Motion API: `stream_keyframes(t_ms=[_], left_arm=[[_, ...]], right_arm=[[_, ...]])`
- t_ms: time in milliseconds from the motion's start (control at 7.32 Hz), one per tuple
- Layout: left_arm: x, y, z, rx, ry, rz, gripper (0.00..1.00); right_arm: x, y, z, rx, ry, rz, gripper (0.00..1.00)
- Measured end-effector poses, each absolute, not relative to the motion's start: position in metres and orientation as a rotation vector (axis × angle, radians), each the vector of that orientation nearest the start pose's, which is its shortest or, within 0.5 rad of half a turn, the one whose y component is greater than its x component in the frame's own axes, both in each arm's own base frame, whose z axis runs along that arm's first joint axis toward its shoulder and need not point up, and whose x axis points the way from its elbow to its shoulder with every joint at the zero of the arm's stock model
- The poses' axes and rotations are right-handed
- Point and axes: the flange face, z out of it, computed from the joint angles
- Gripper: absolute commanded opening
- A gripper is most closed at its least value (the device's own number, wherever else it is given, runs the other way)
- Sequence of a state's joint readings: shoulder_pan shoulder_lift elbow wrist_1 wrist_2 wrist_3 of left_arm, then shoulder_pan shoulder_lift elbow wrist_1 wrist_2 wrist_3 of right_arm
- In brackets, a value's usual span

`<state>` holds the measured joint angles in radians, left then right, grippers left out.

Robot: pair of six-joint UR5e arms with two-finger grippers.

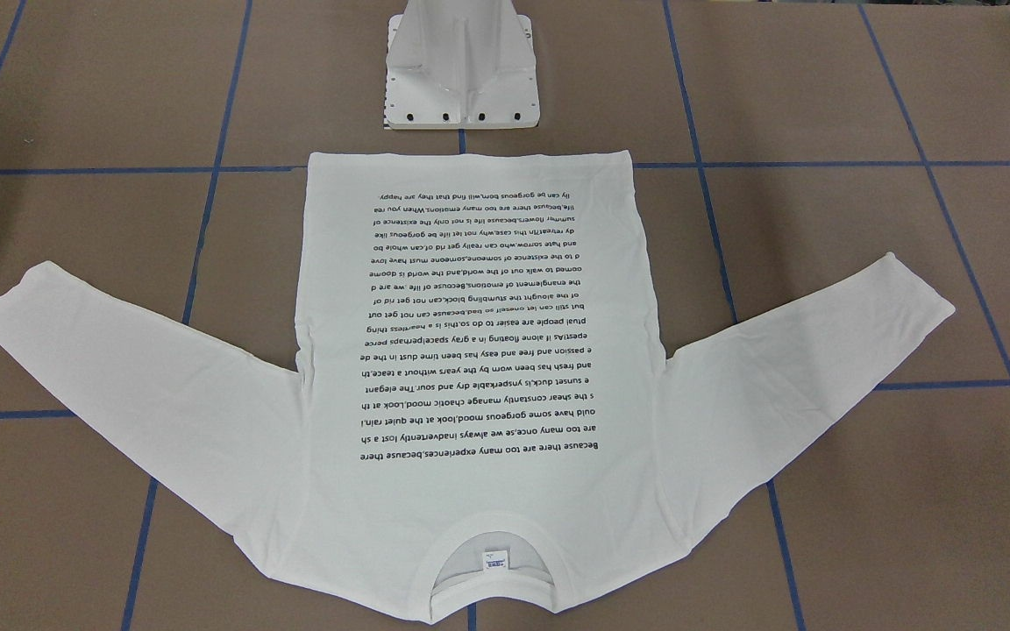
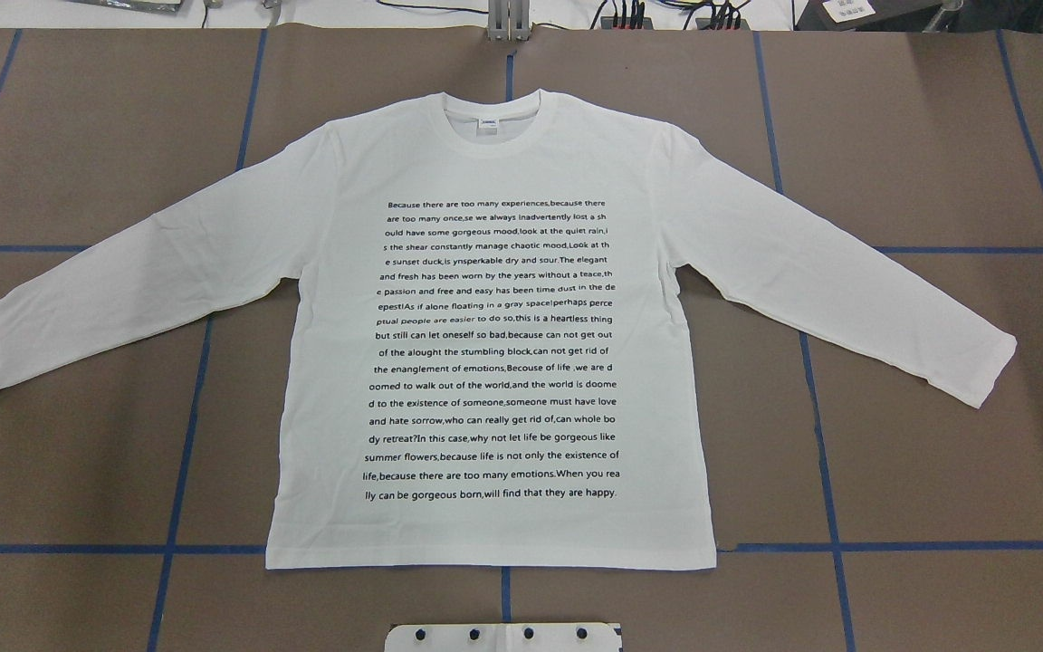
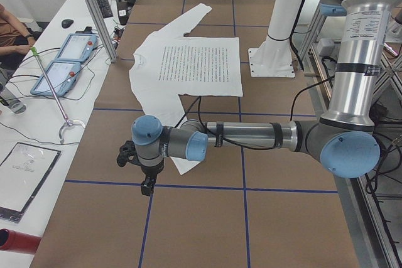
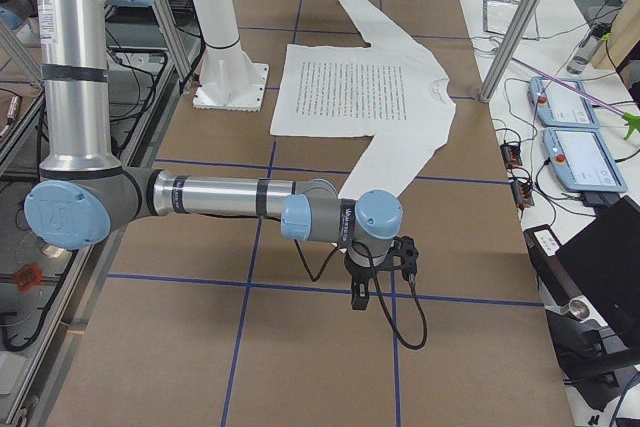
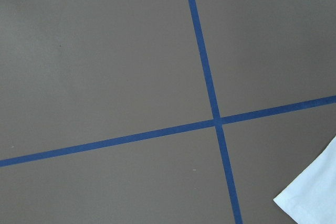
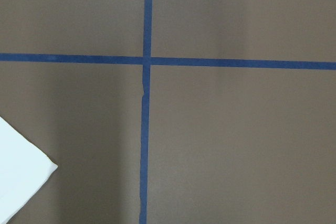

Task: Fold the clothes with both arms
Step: 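Move the right gripper toward the cuff of the sleeve nearest it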

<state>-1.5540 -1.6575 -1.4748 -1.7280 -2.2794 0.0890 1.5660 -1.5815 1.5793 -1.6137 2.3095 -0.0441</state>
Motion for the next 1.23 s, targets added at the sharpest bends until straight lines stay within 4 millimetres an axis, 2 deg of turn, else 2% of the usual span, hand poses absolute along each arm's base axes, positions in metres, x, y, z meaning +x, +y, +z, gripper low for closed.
stream_keyframes(t_ms=[410,820,956,1229], left_arm=[[-0.059,-0.540,0.649,0.171,0.702,0.156,1.00],[-0.057,-0.549,0.632,0.283,0.699,0.199,1.00],[-0.049,-0.551,0.628,0.317,0.698,0.224,1.00],[-0.030,-0.549,0.645,0.331,0.703,0.261,1.00]], right_arm=[[0.063,-0.486,0.656,-0.012,-0.759,-0.033,1.00],[0.057,-0.494,0.639,0.061,-0.826,-0.063,1.00],[0.049,-0.495,0.640,0.096,-0.832,-0.095,1.00],[0.019,-0.500,0.647,0.114,-0.835,-0.107,1.00]])
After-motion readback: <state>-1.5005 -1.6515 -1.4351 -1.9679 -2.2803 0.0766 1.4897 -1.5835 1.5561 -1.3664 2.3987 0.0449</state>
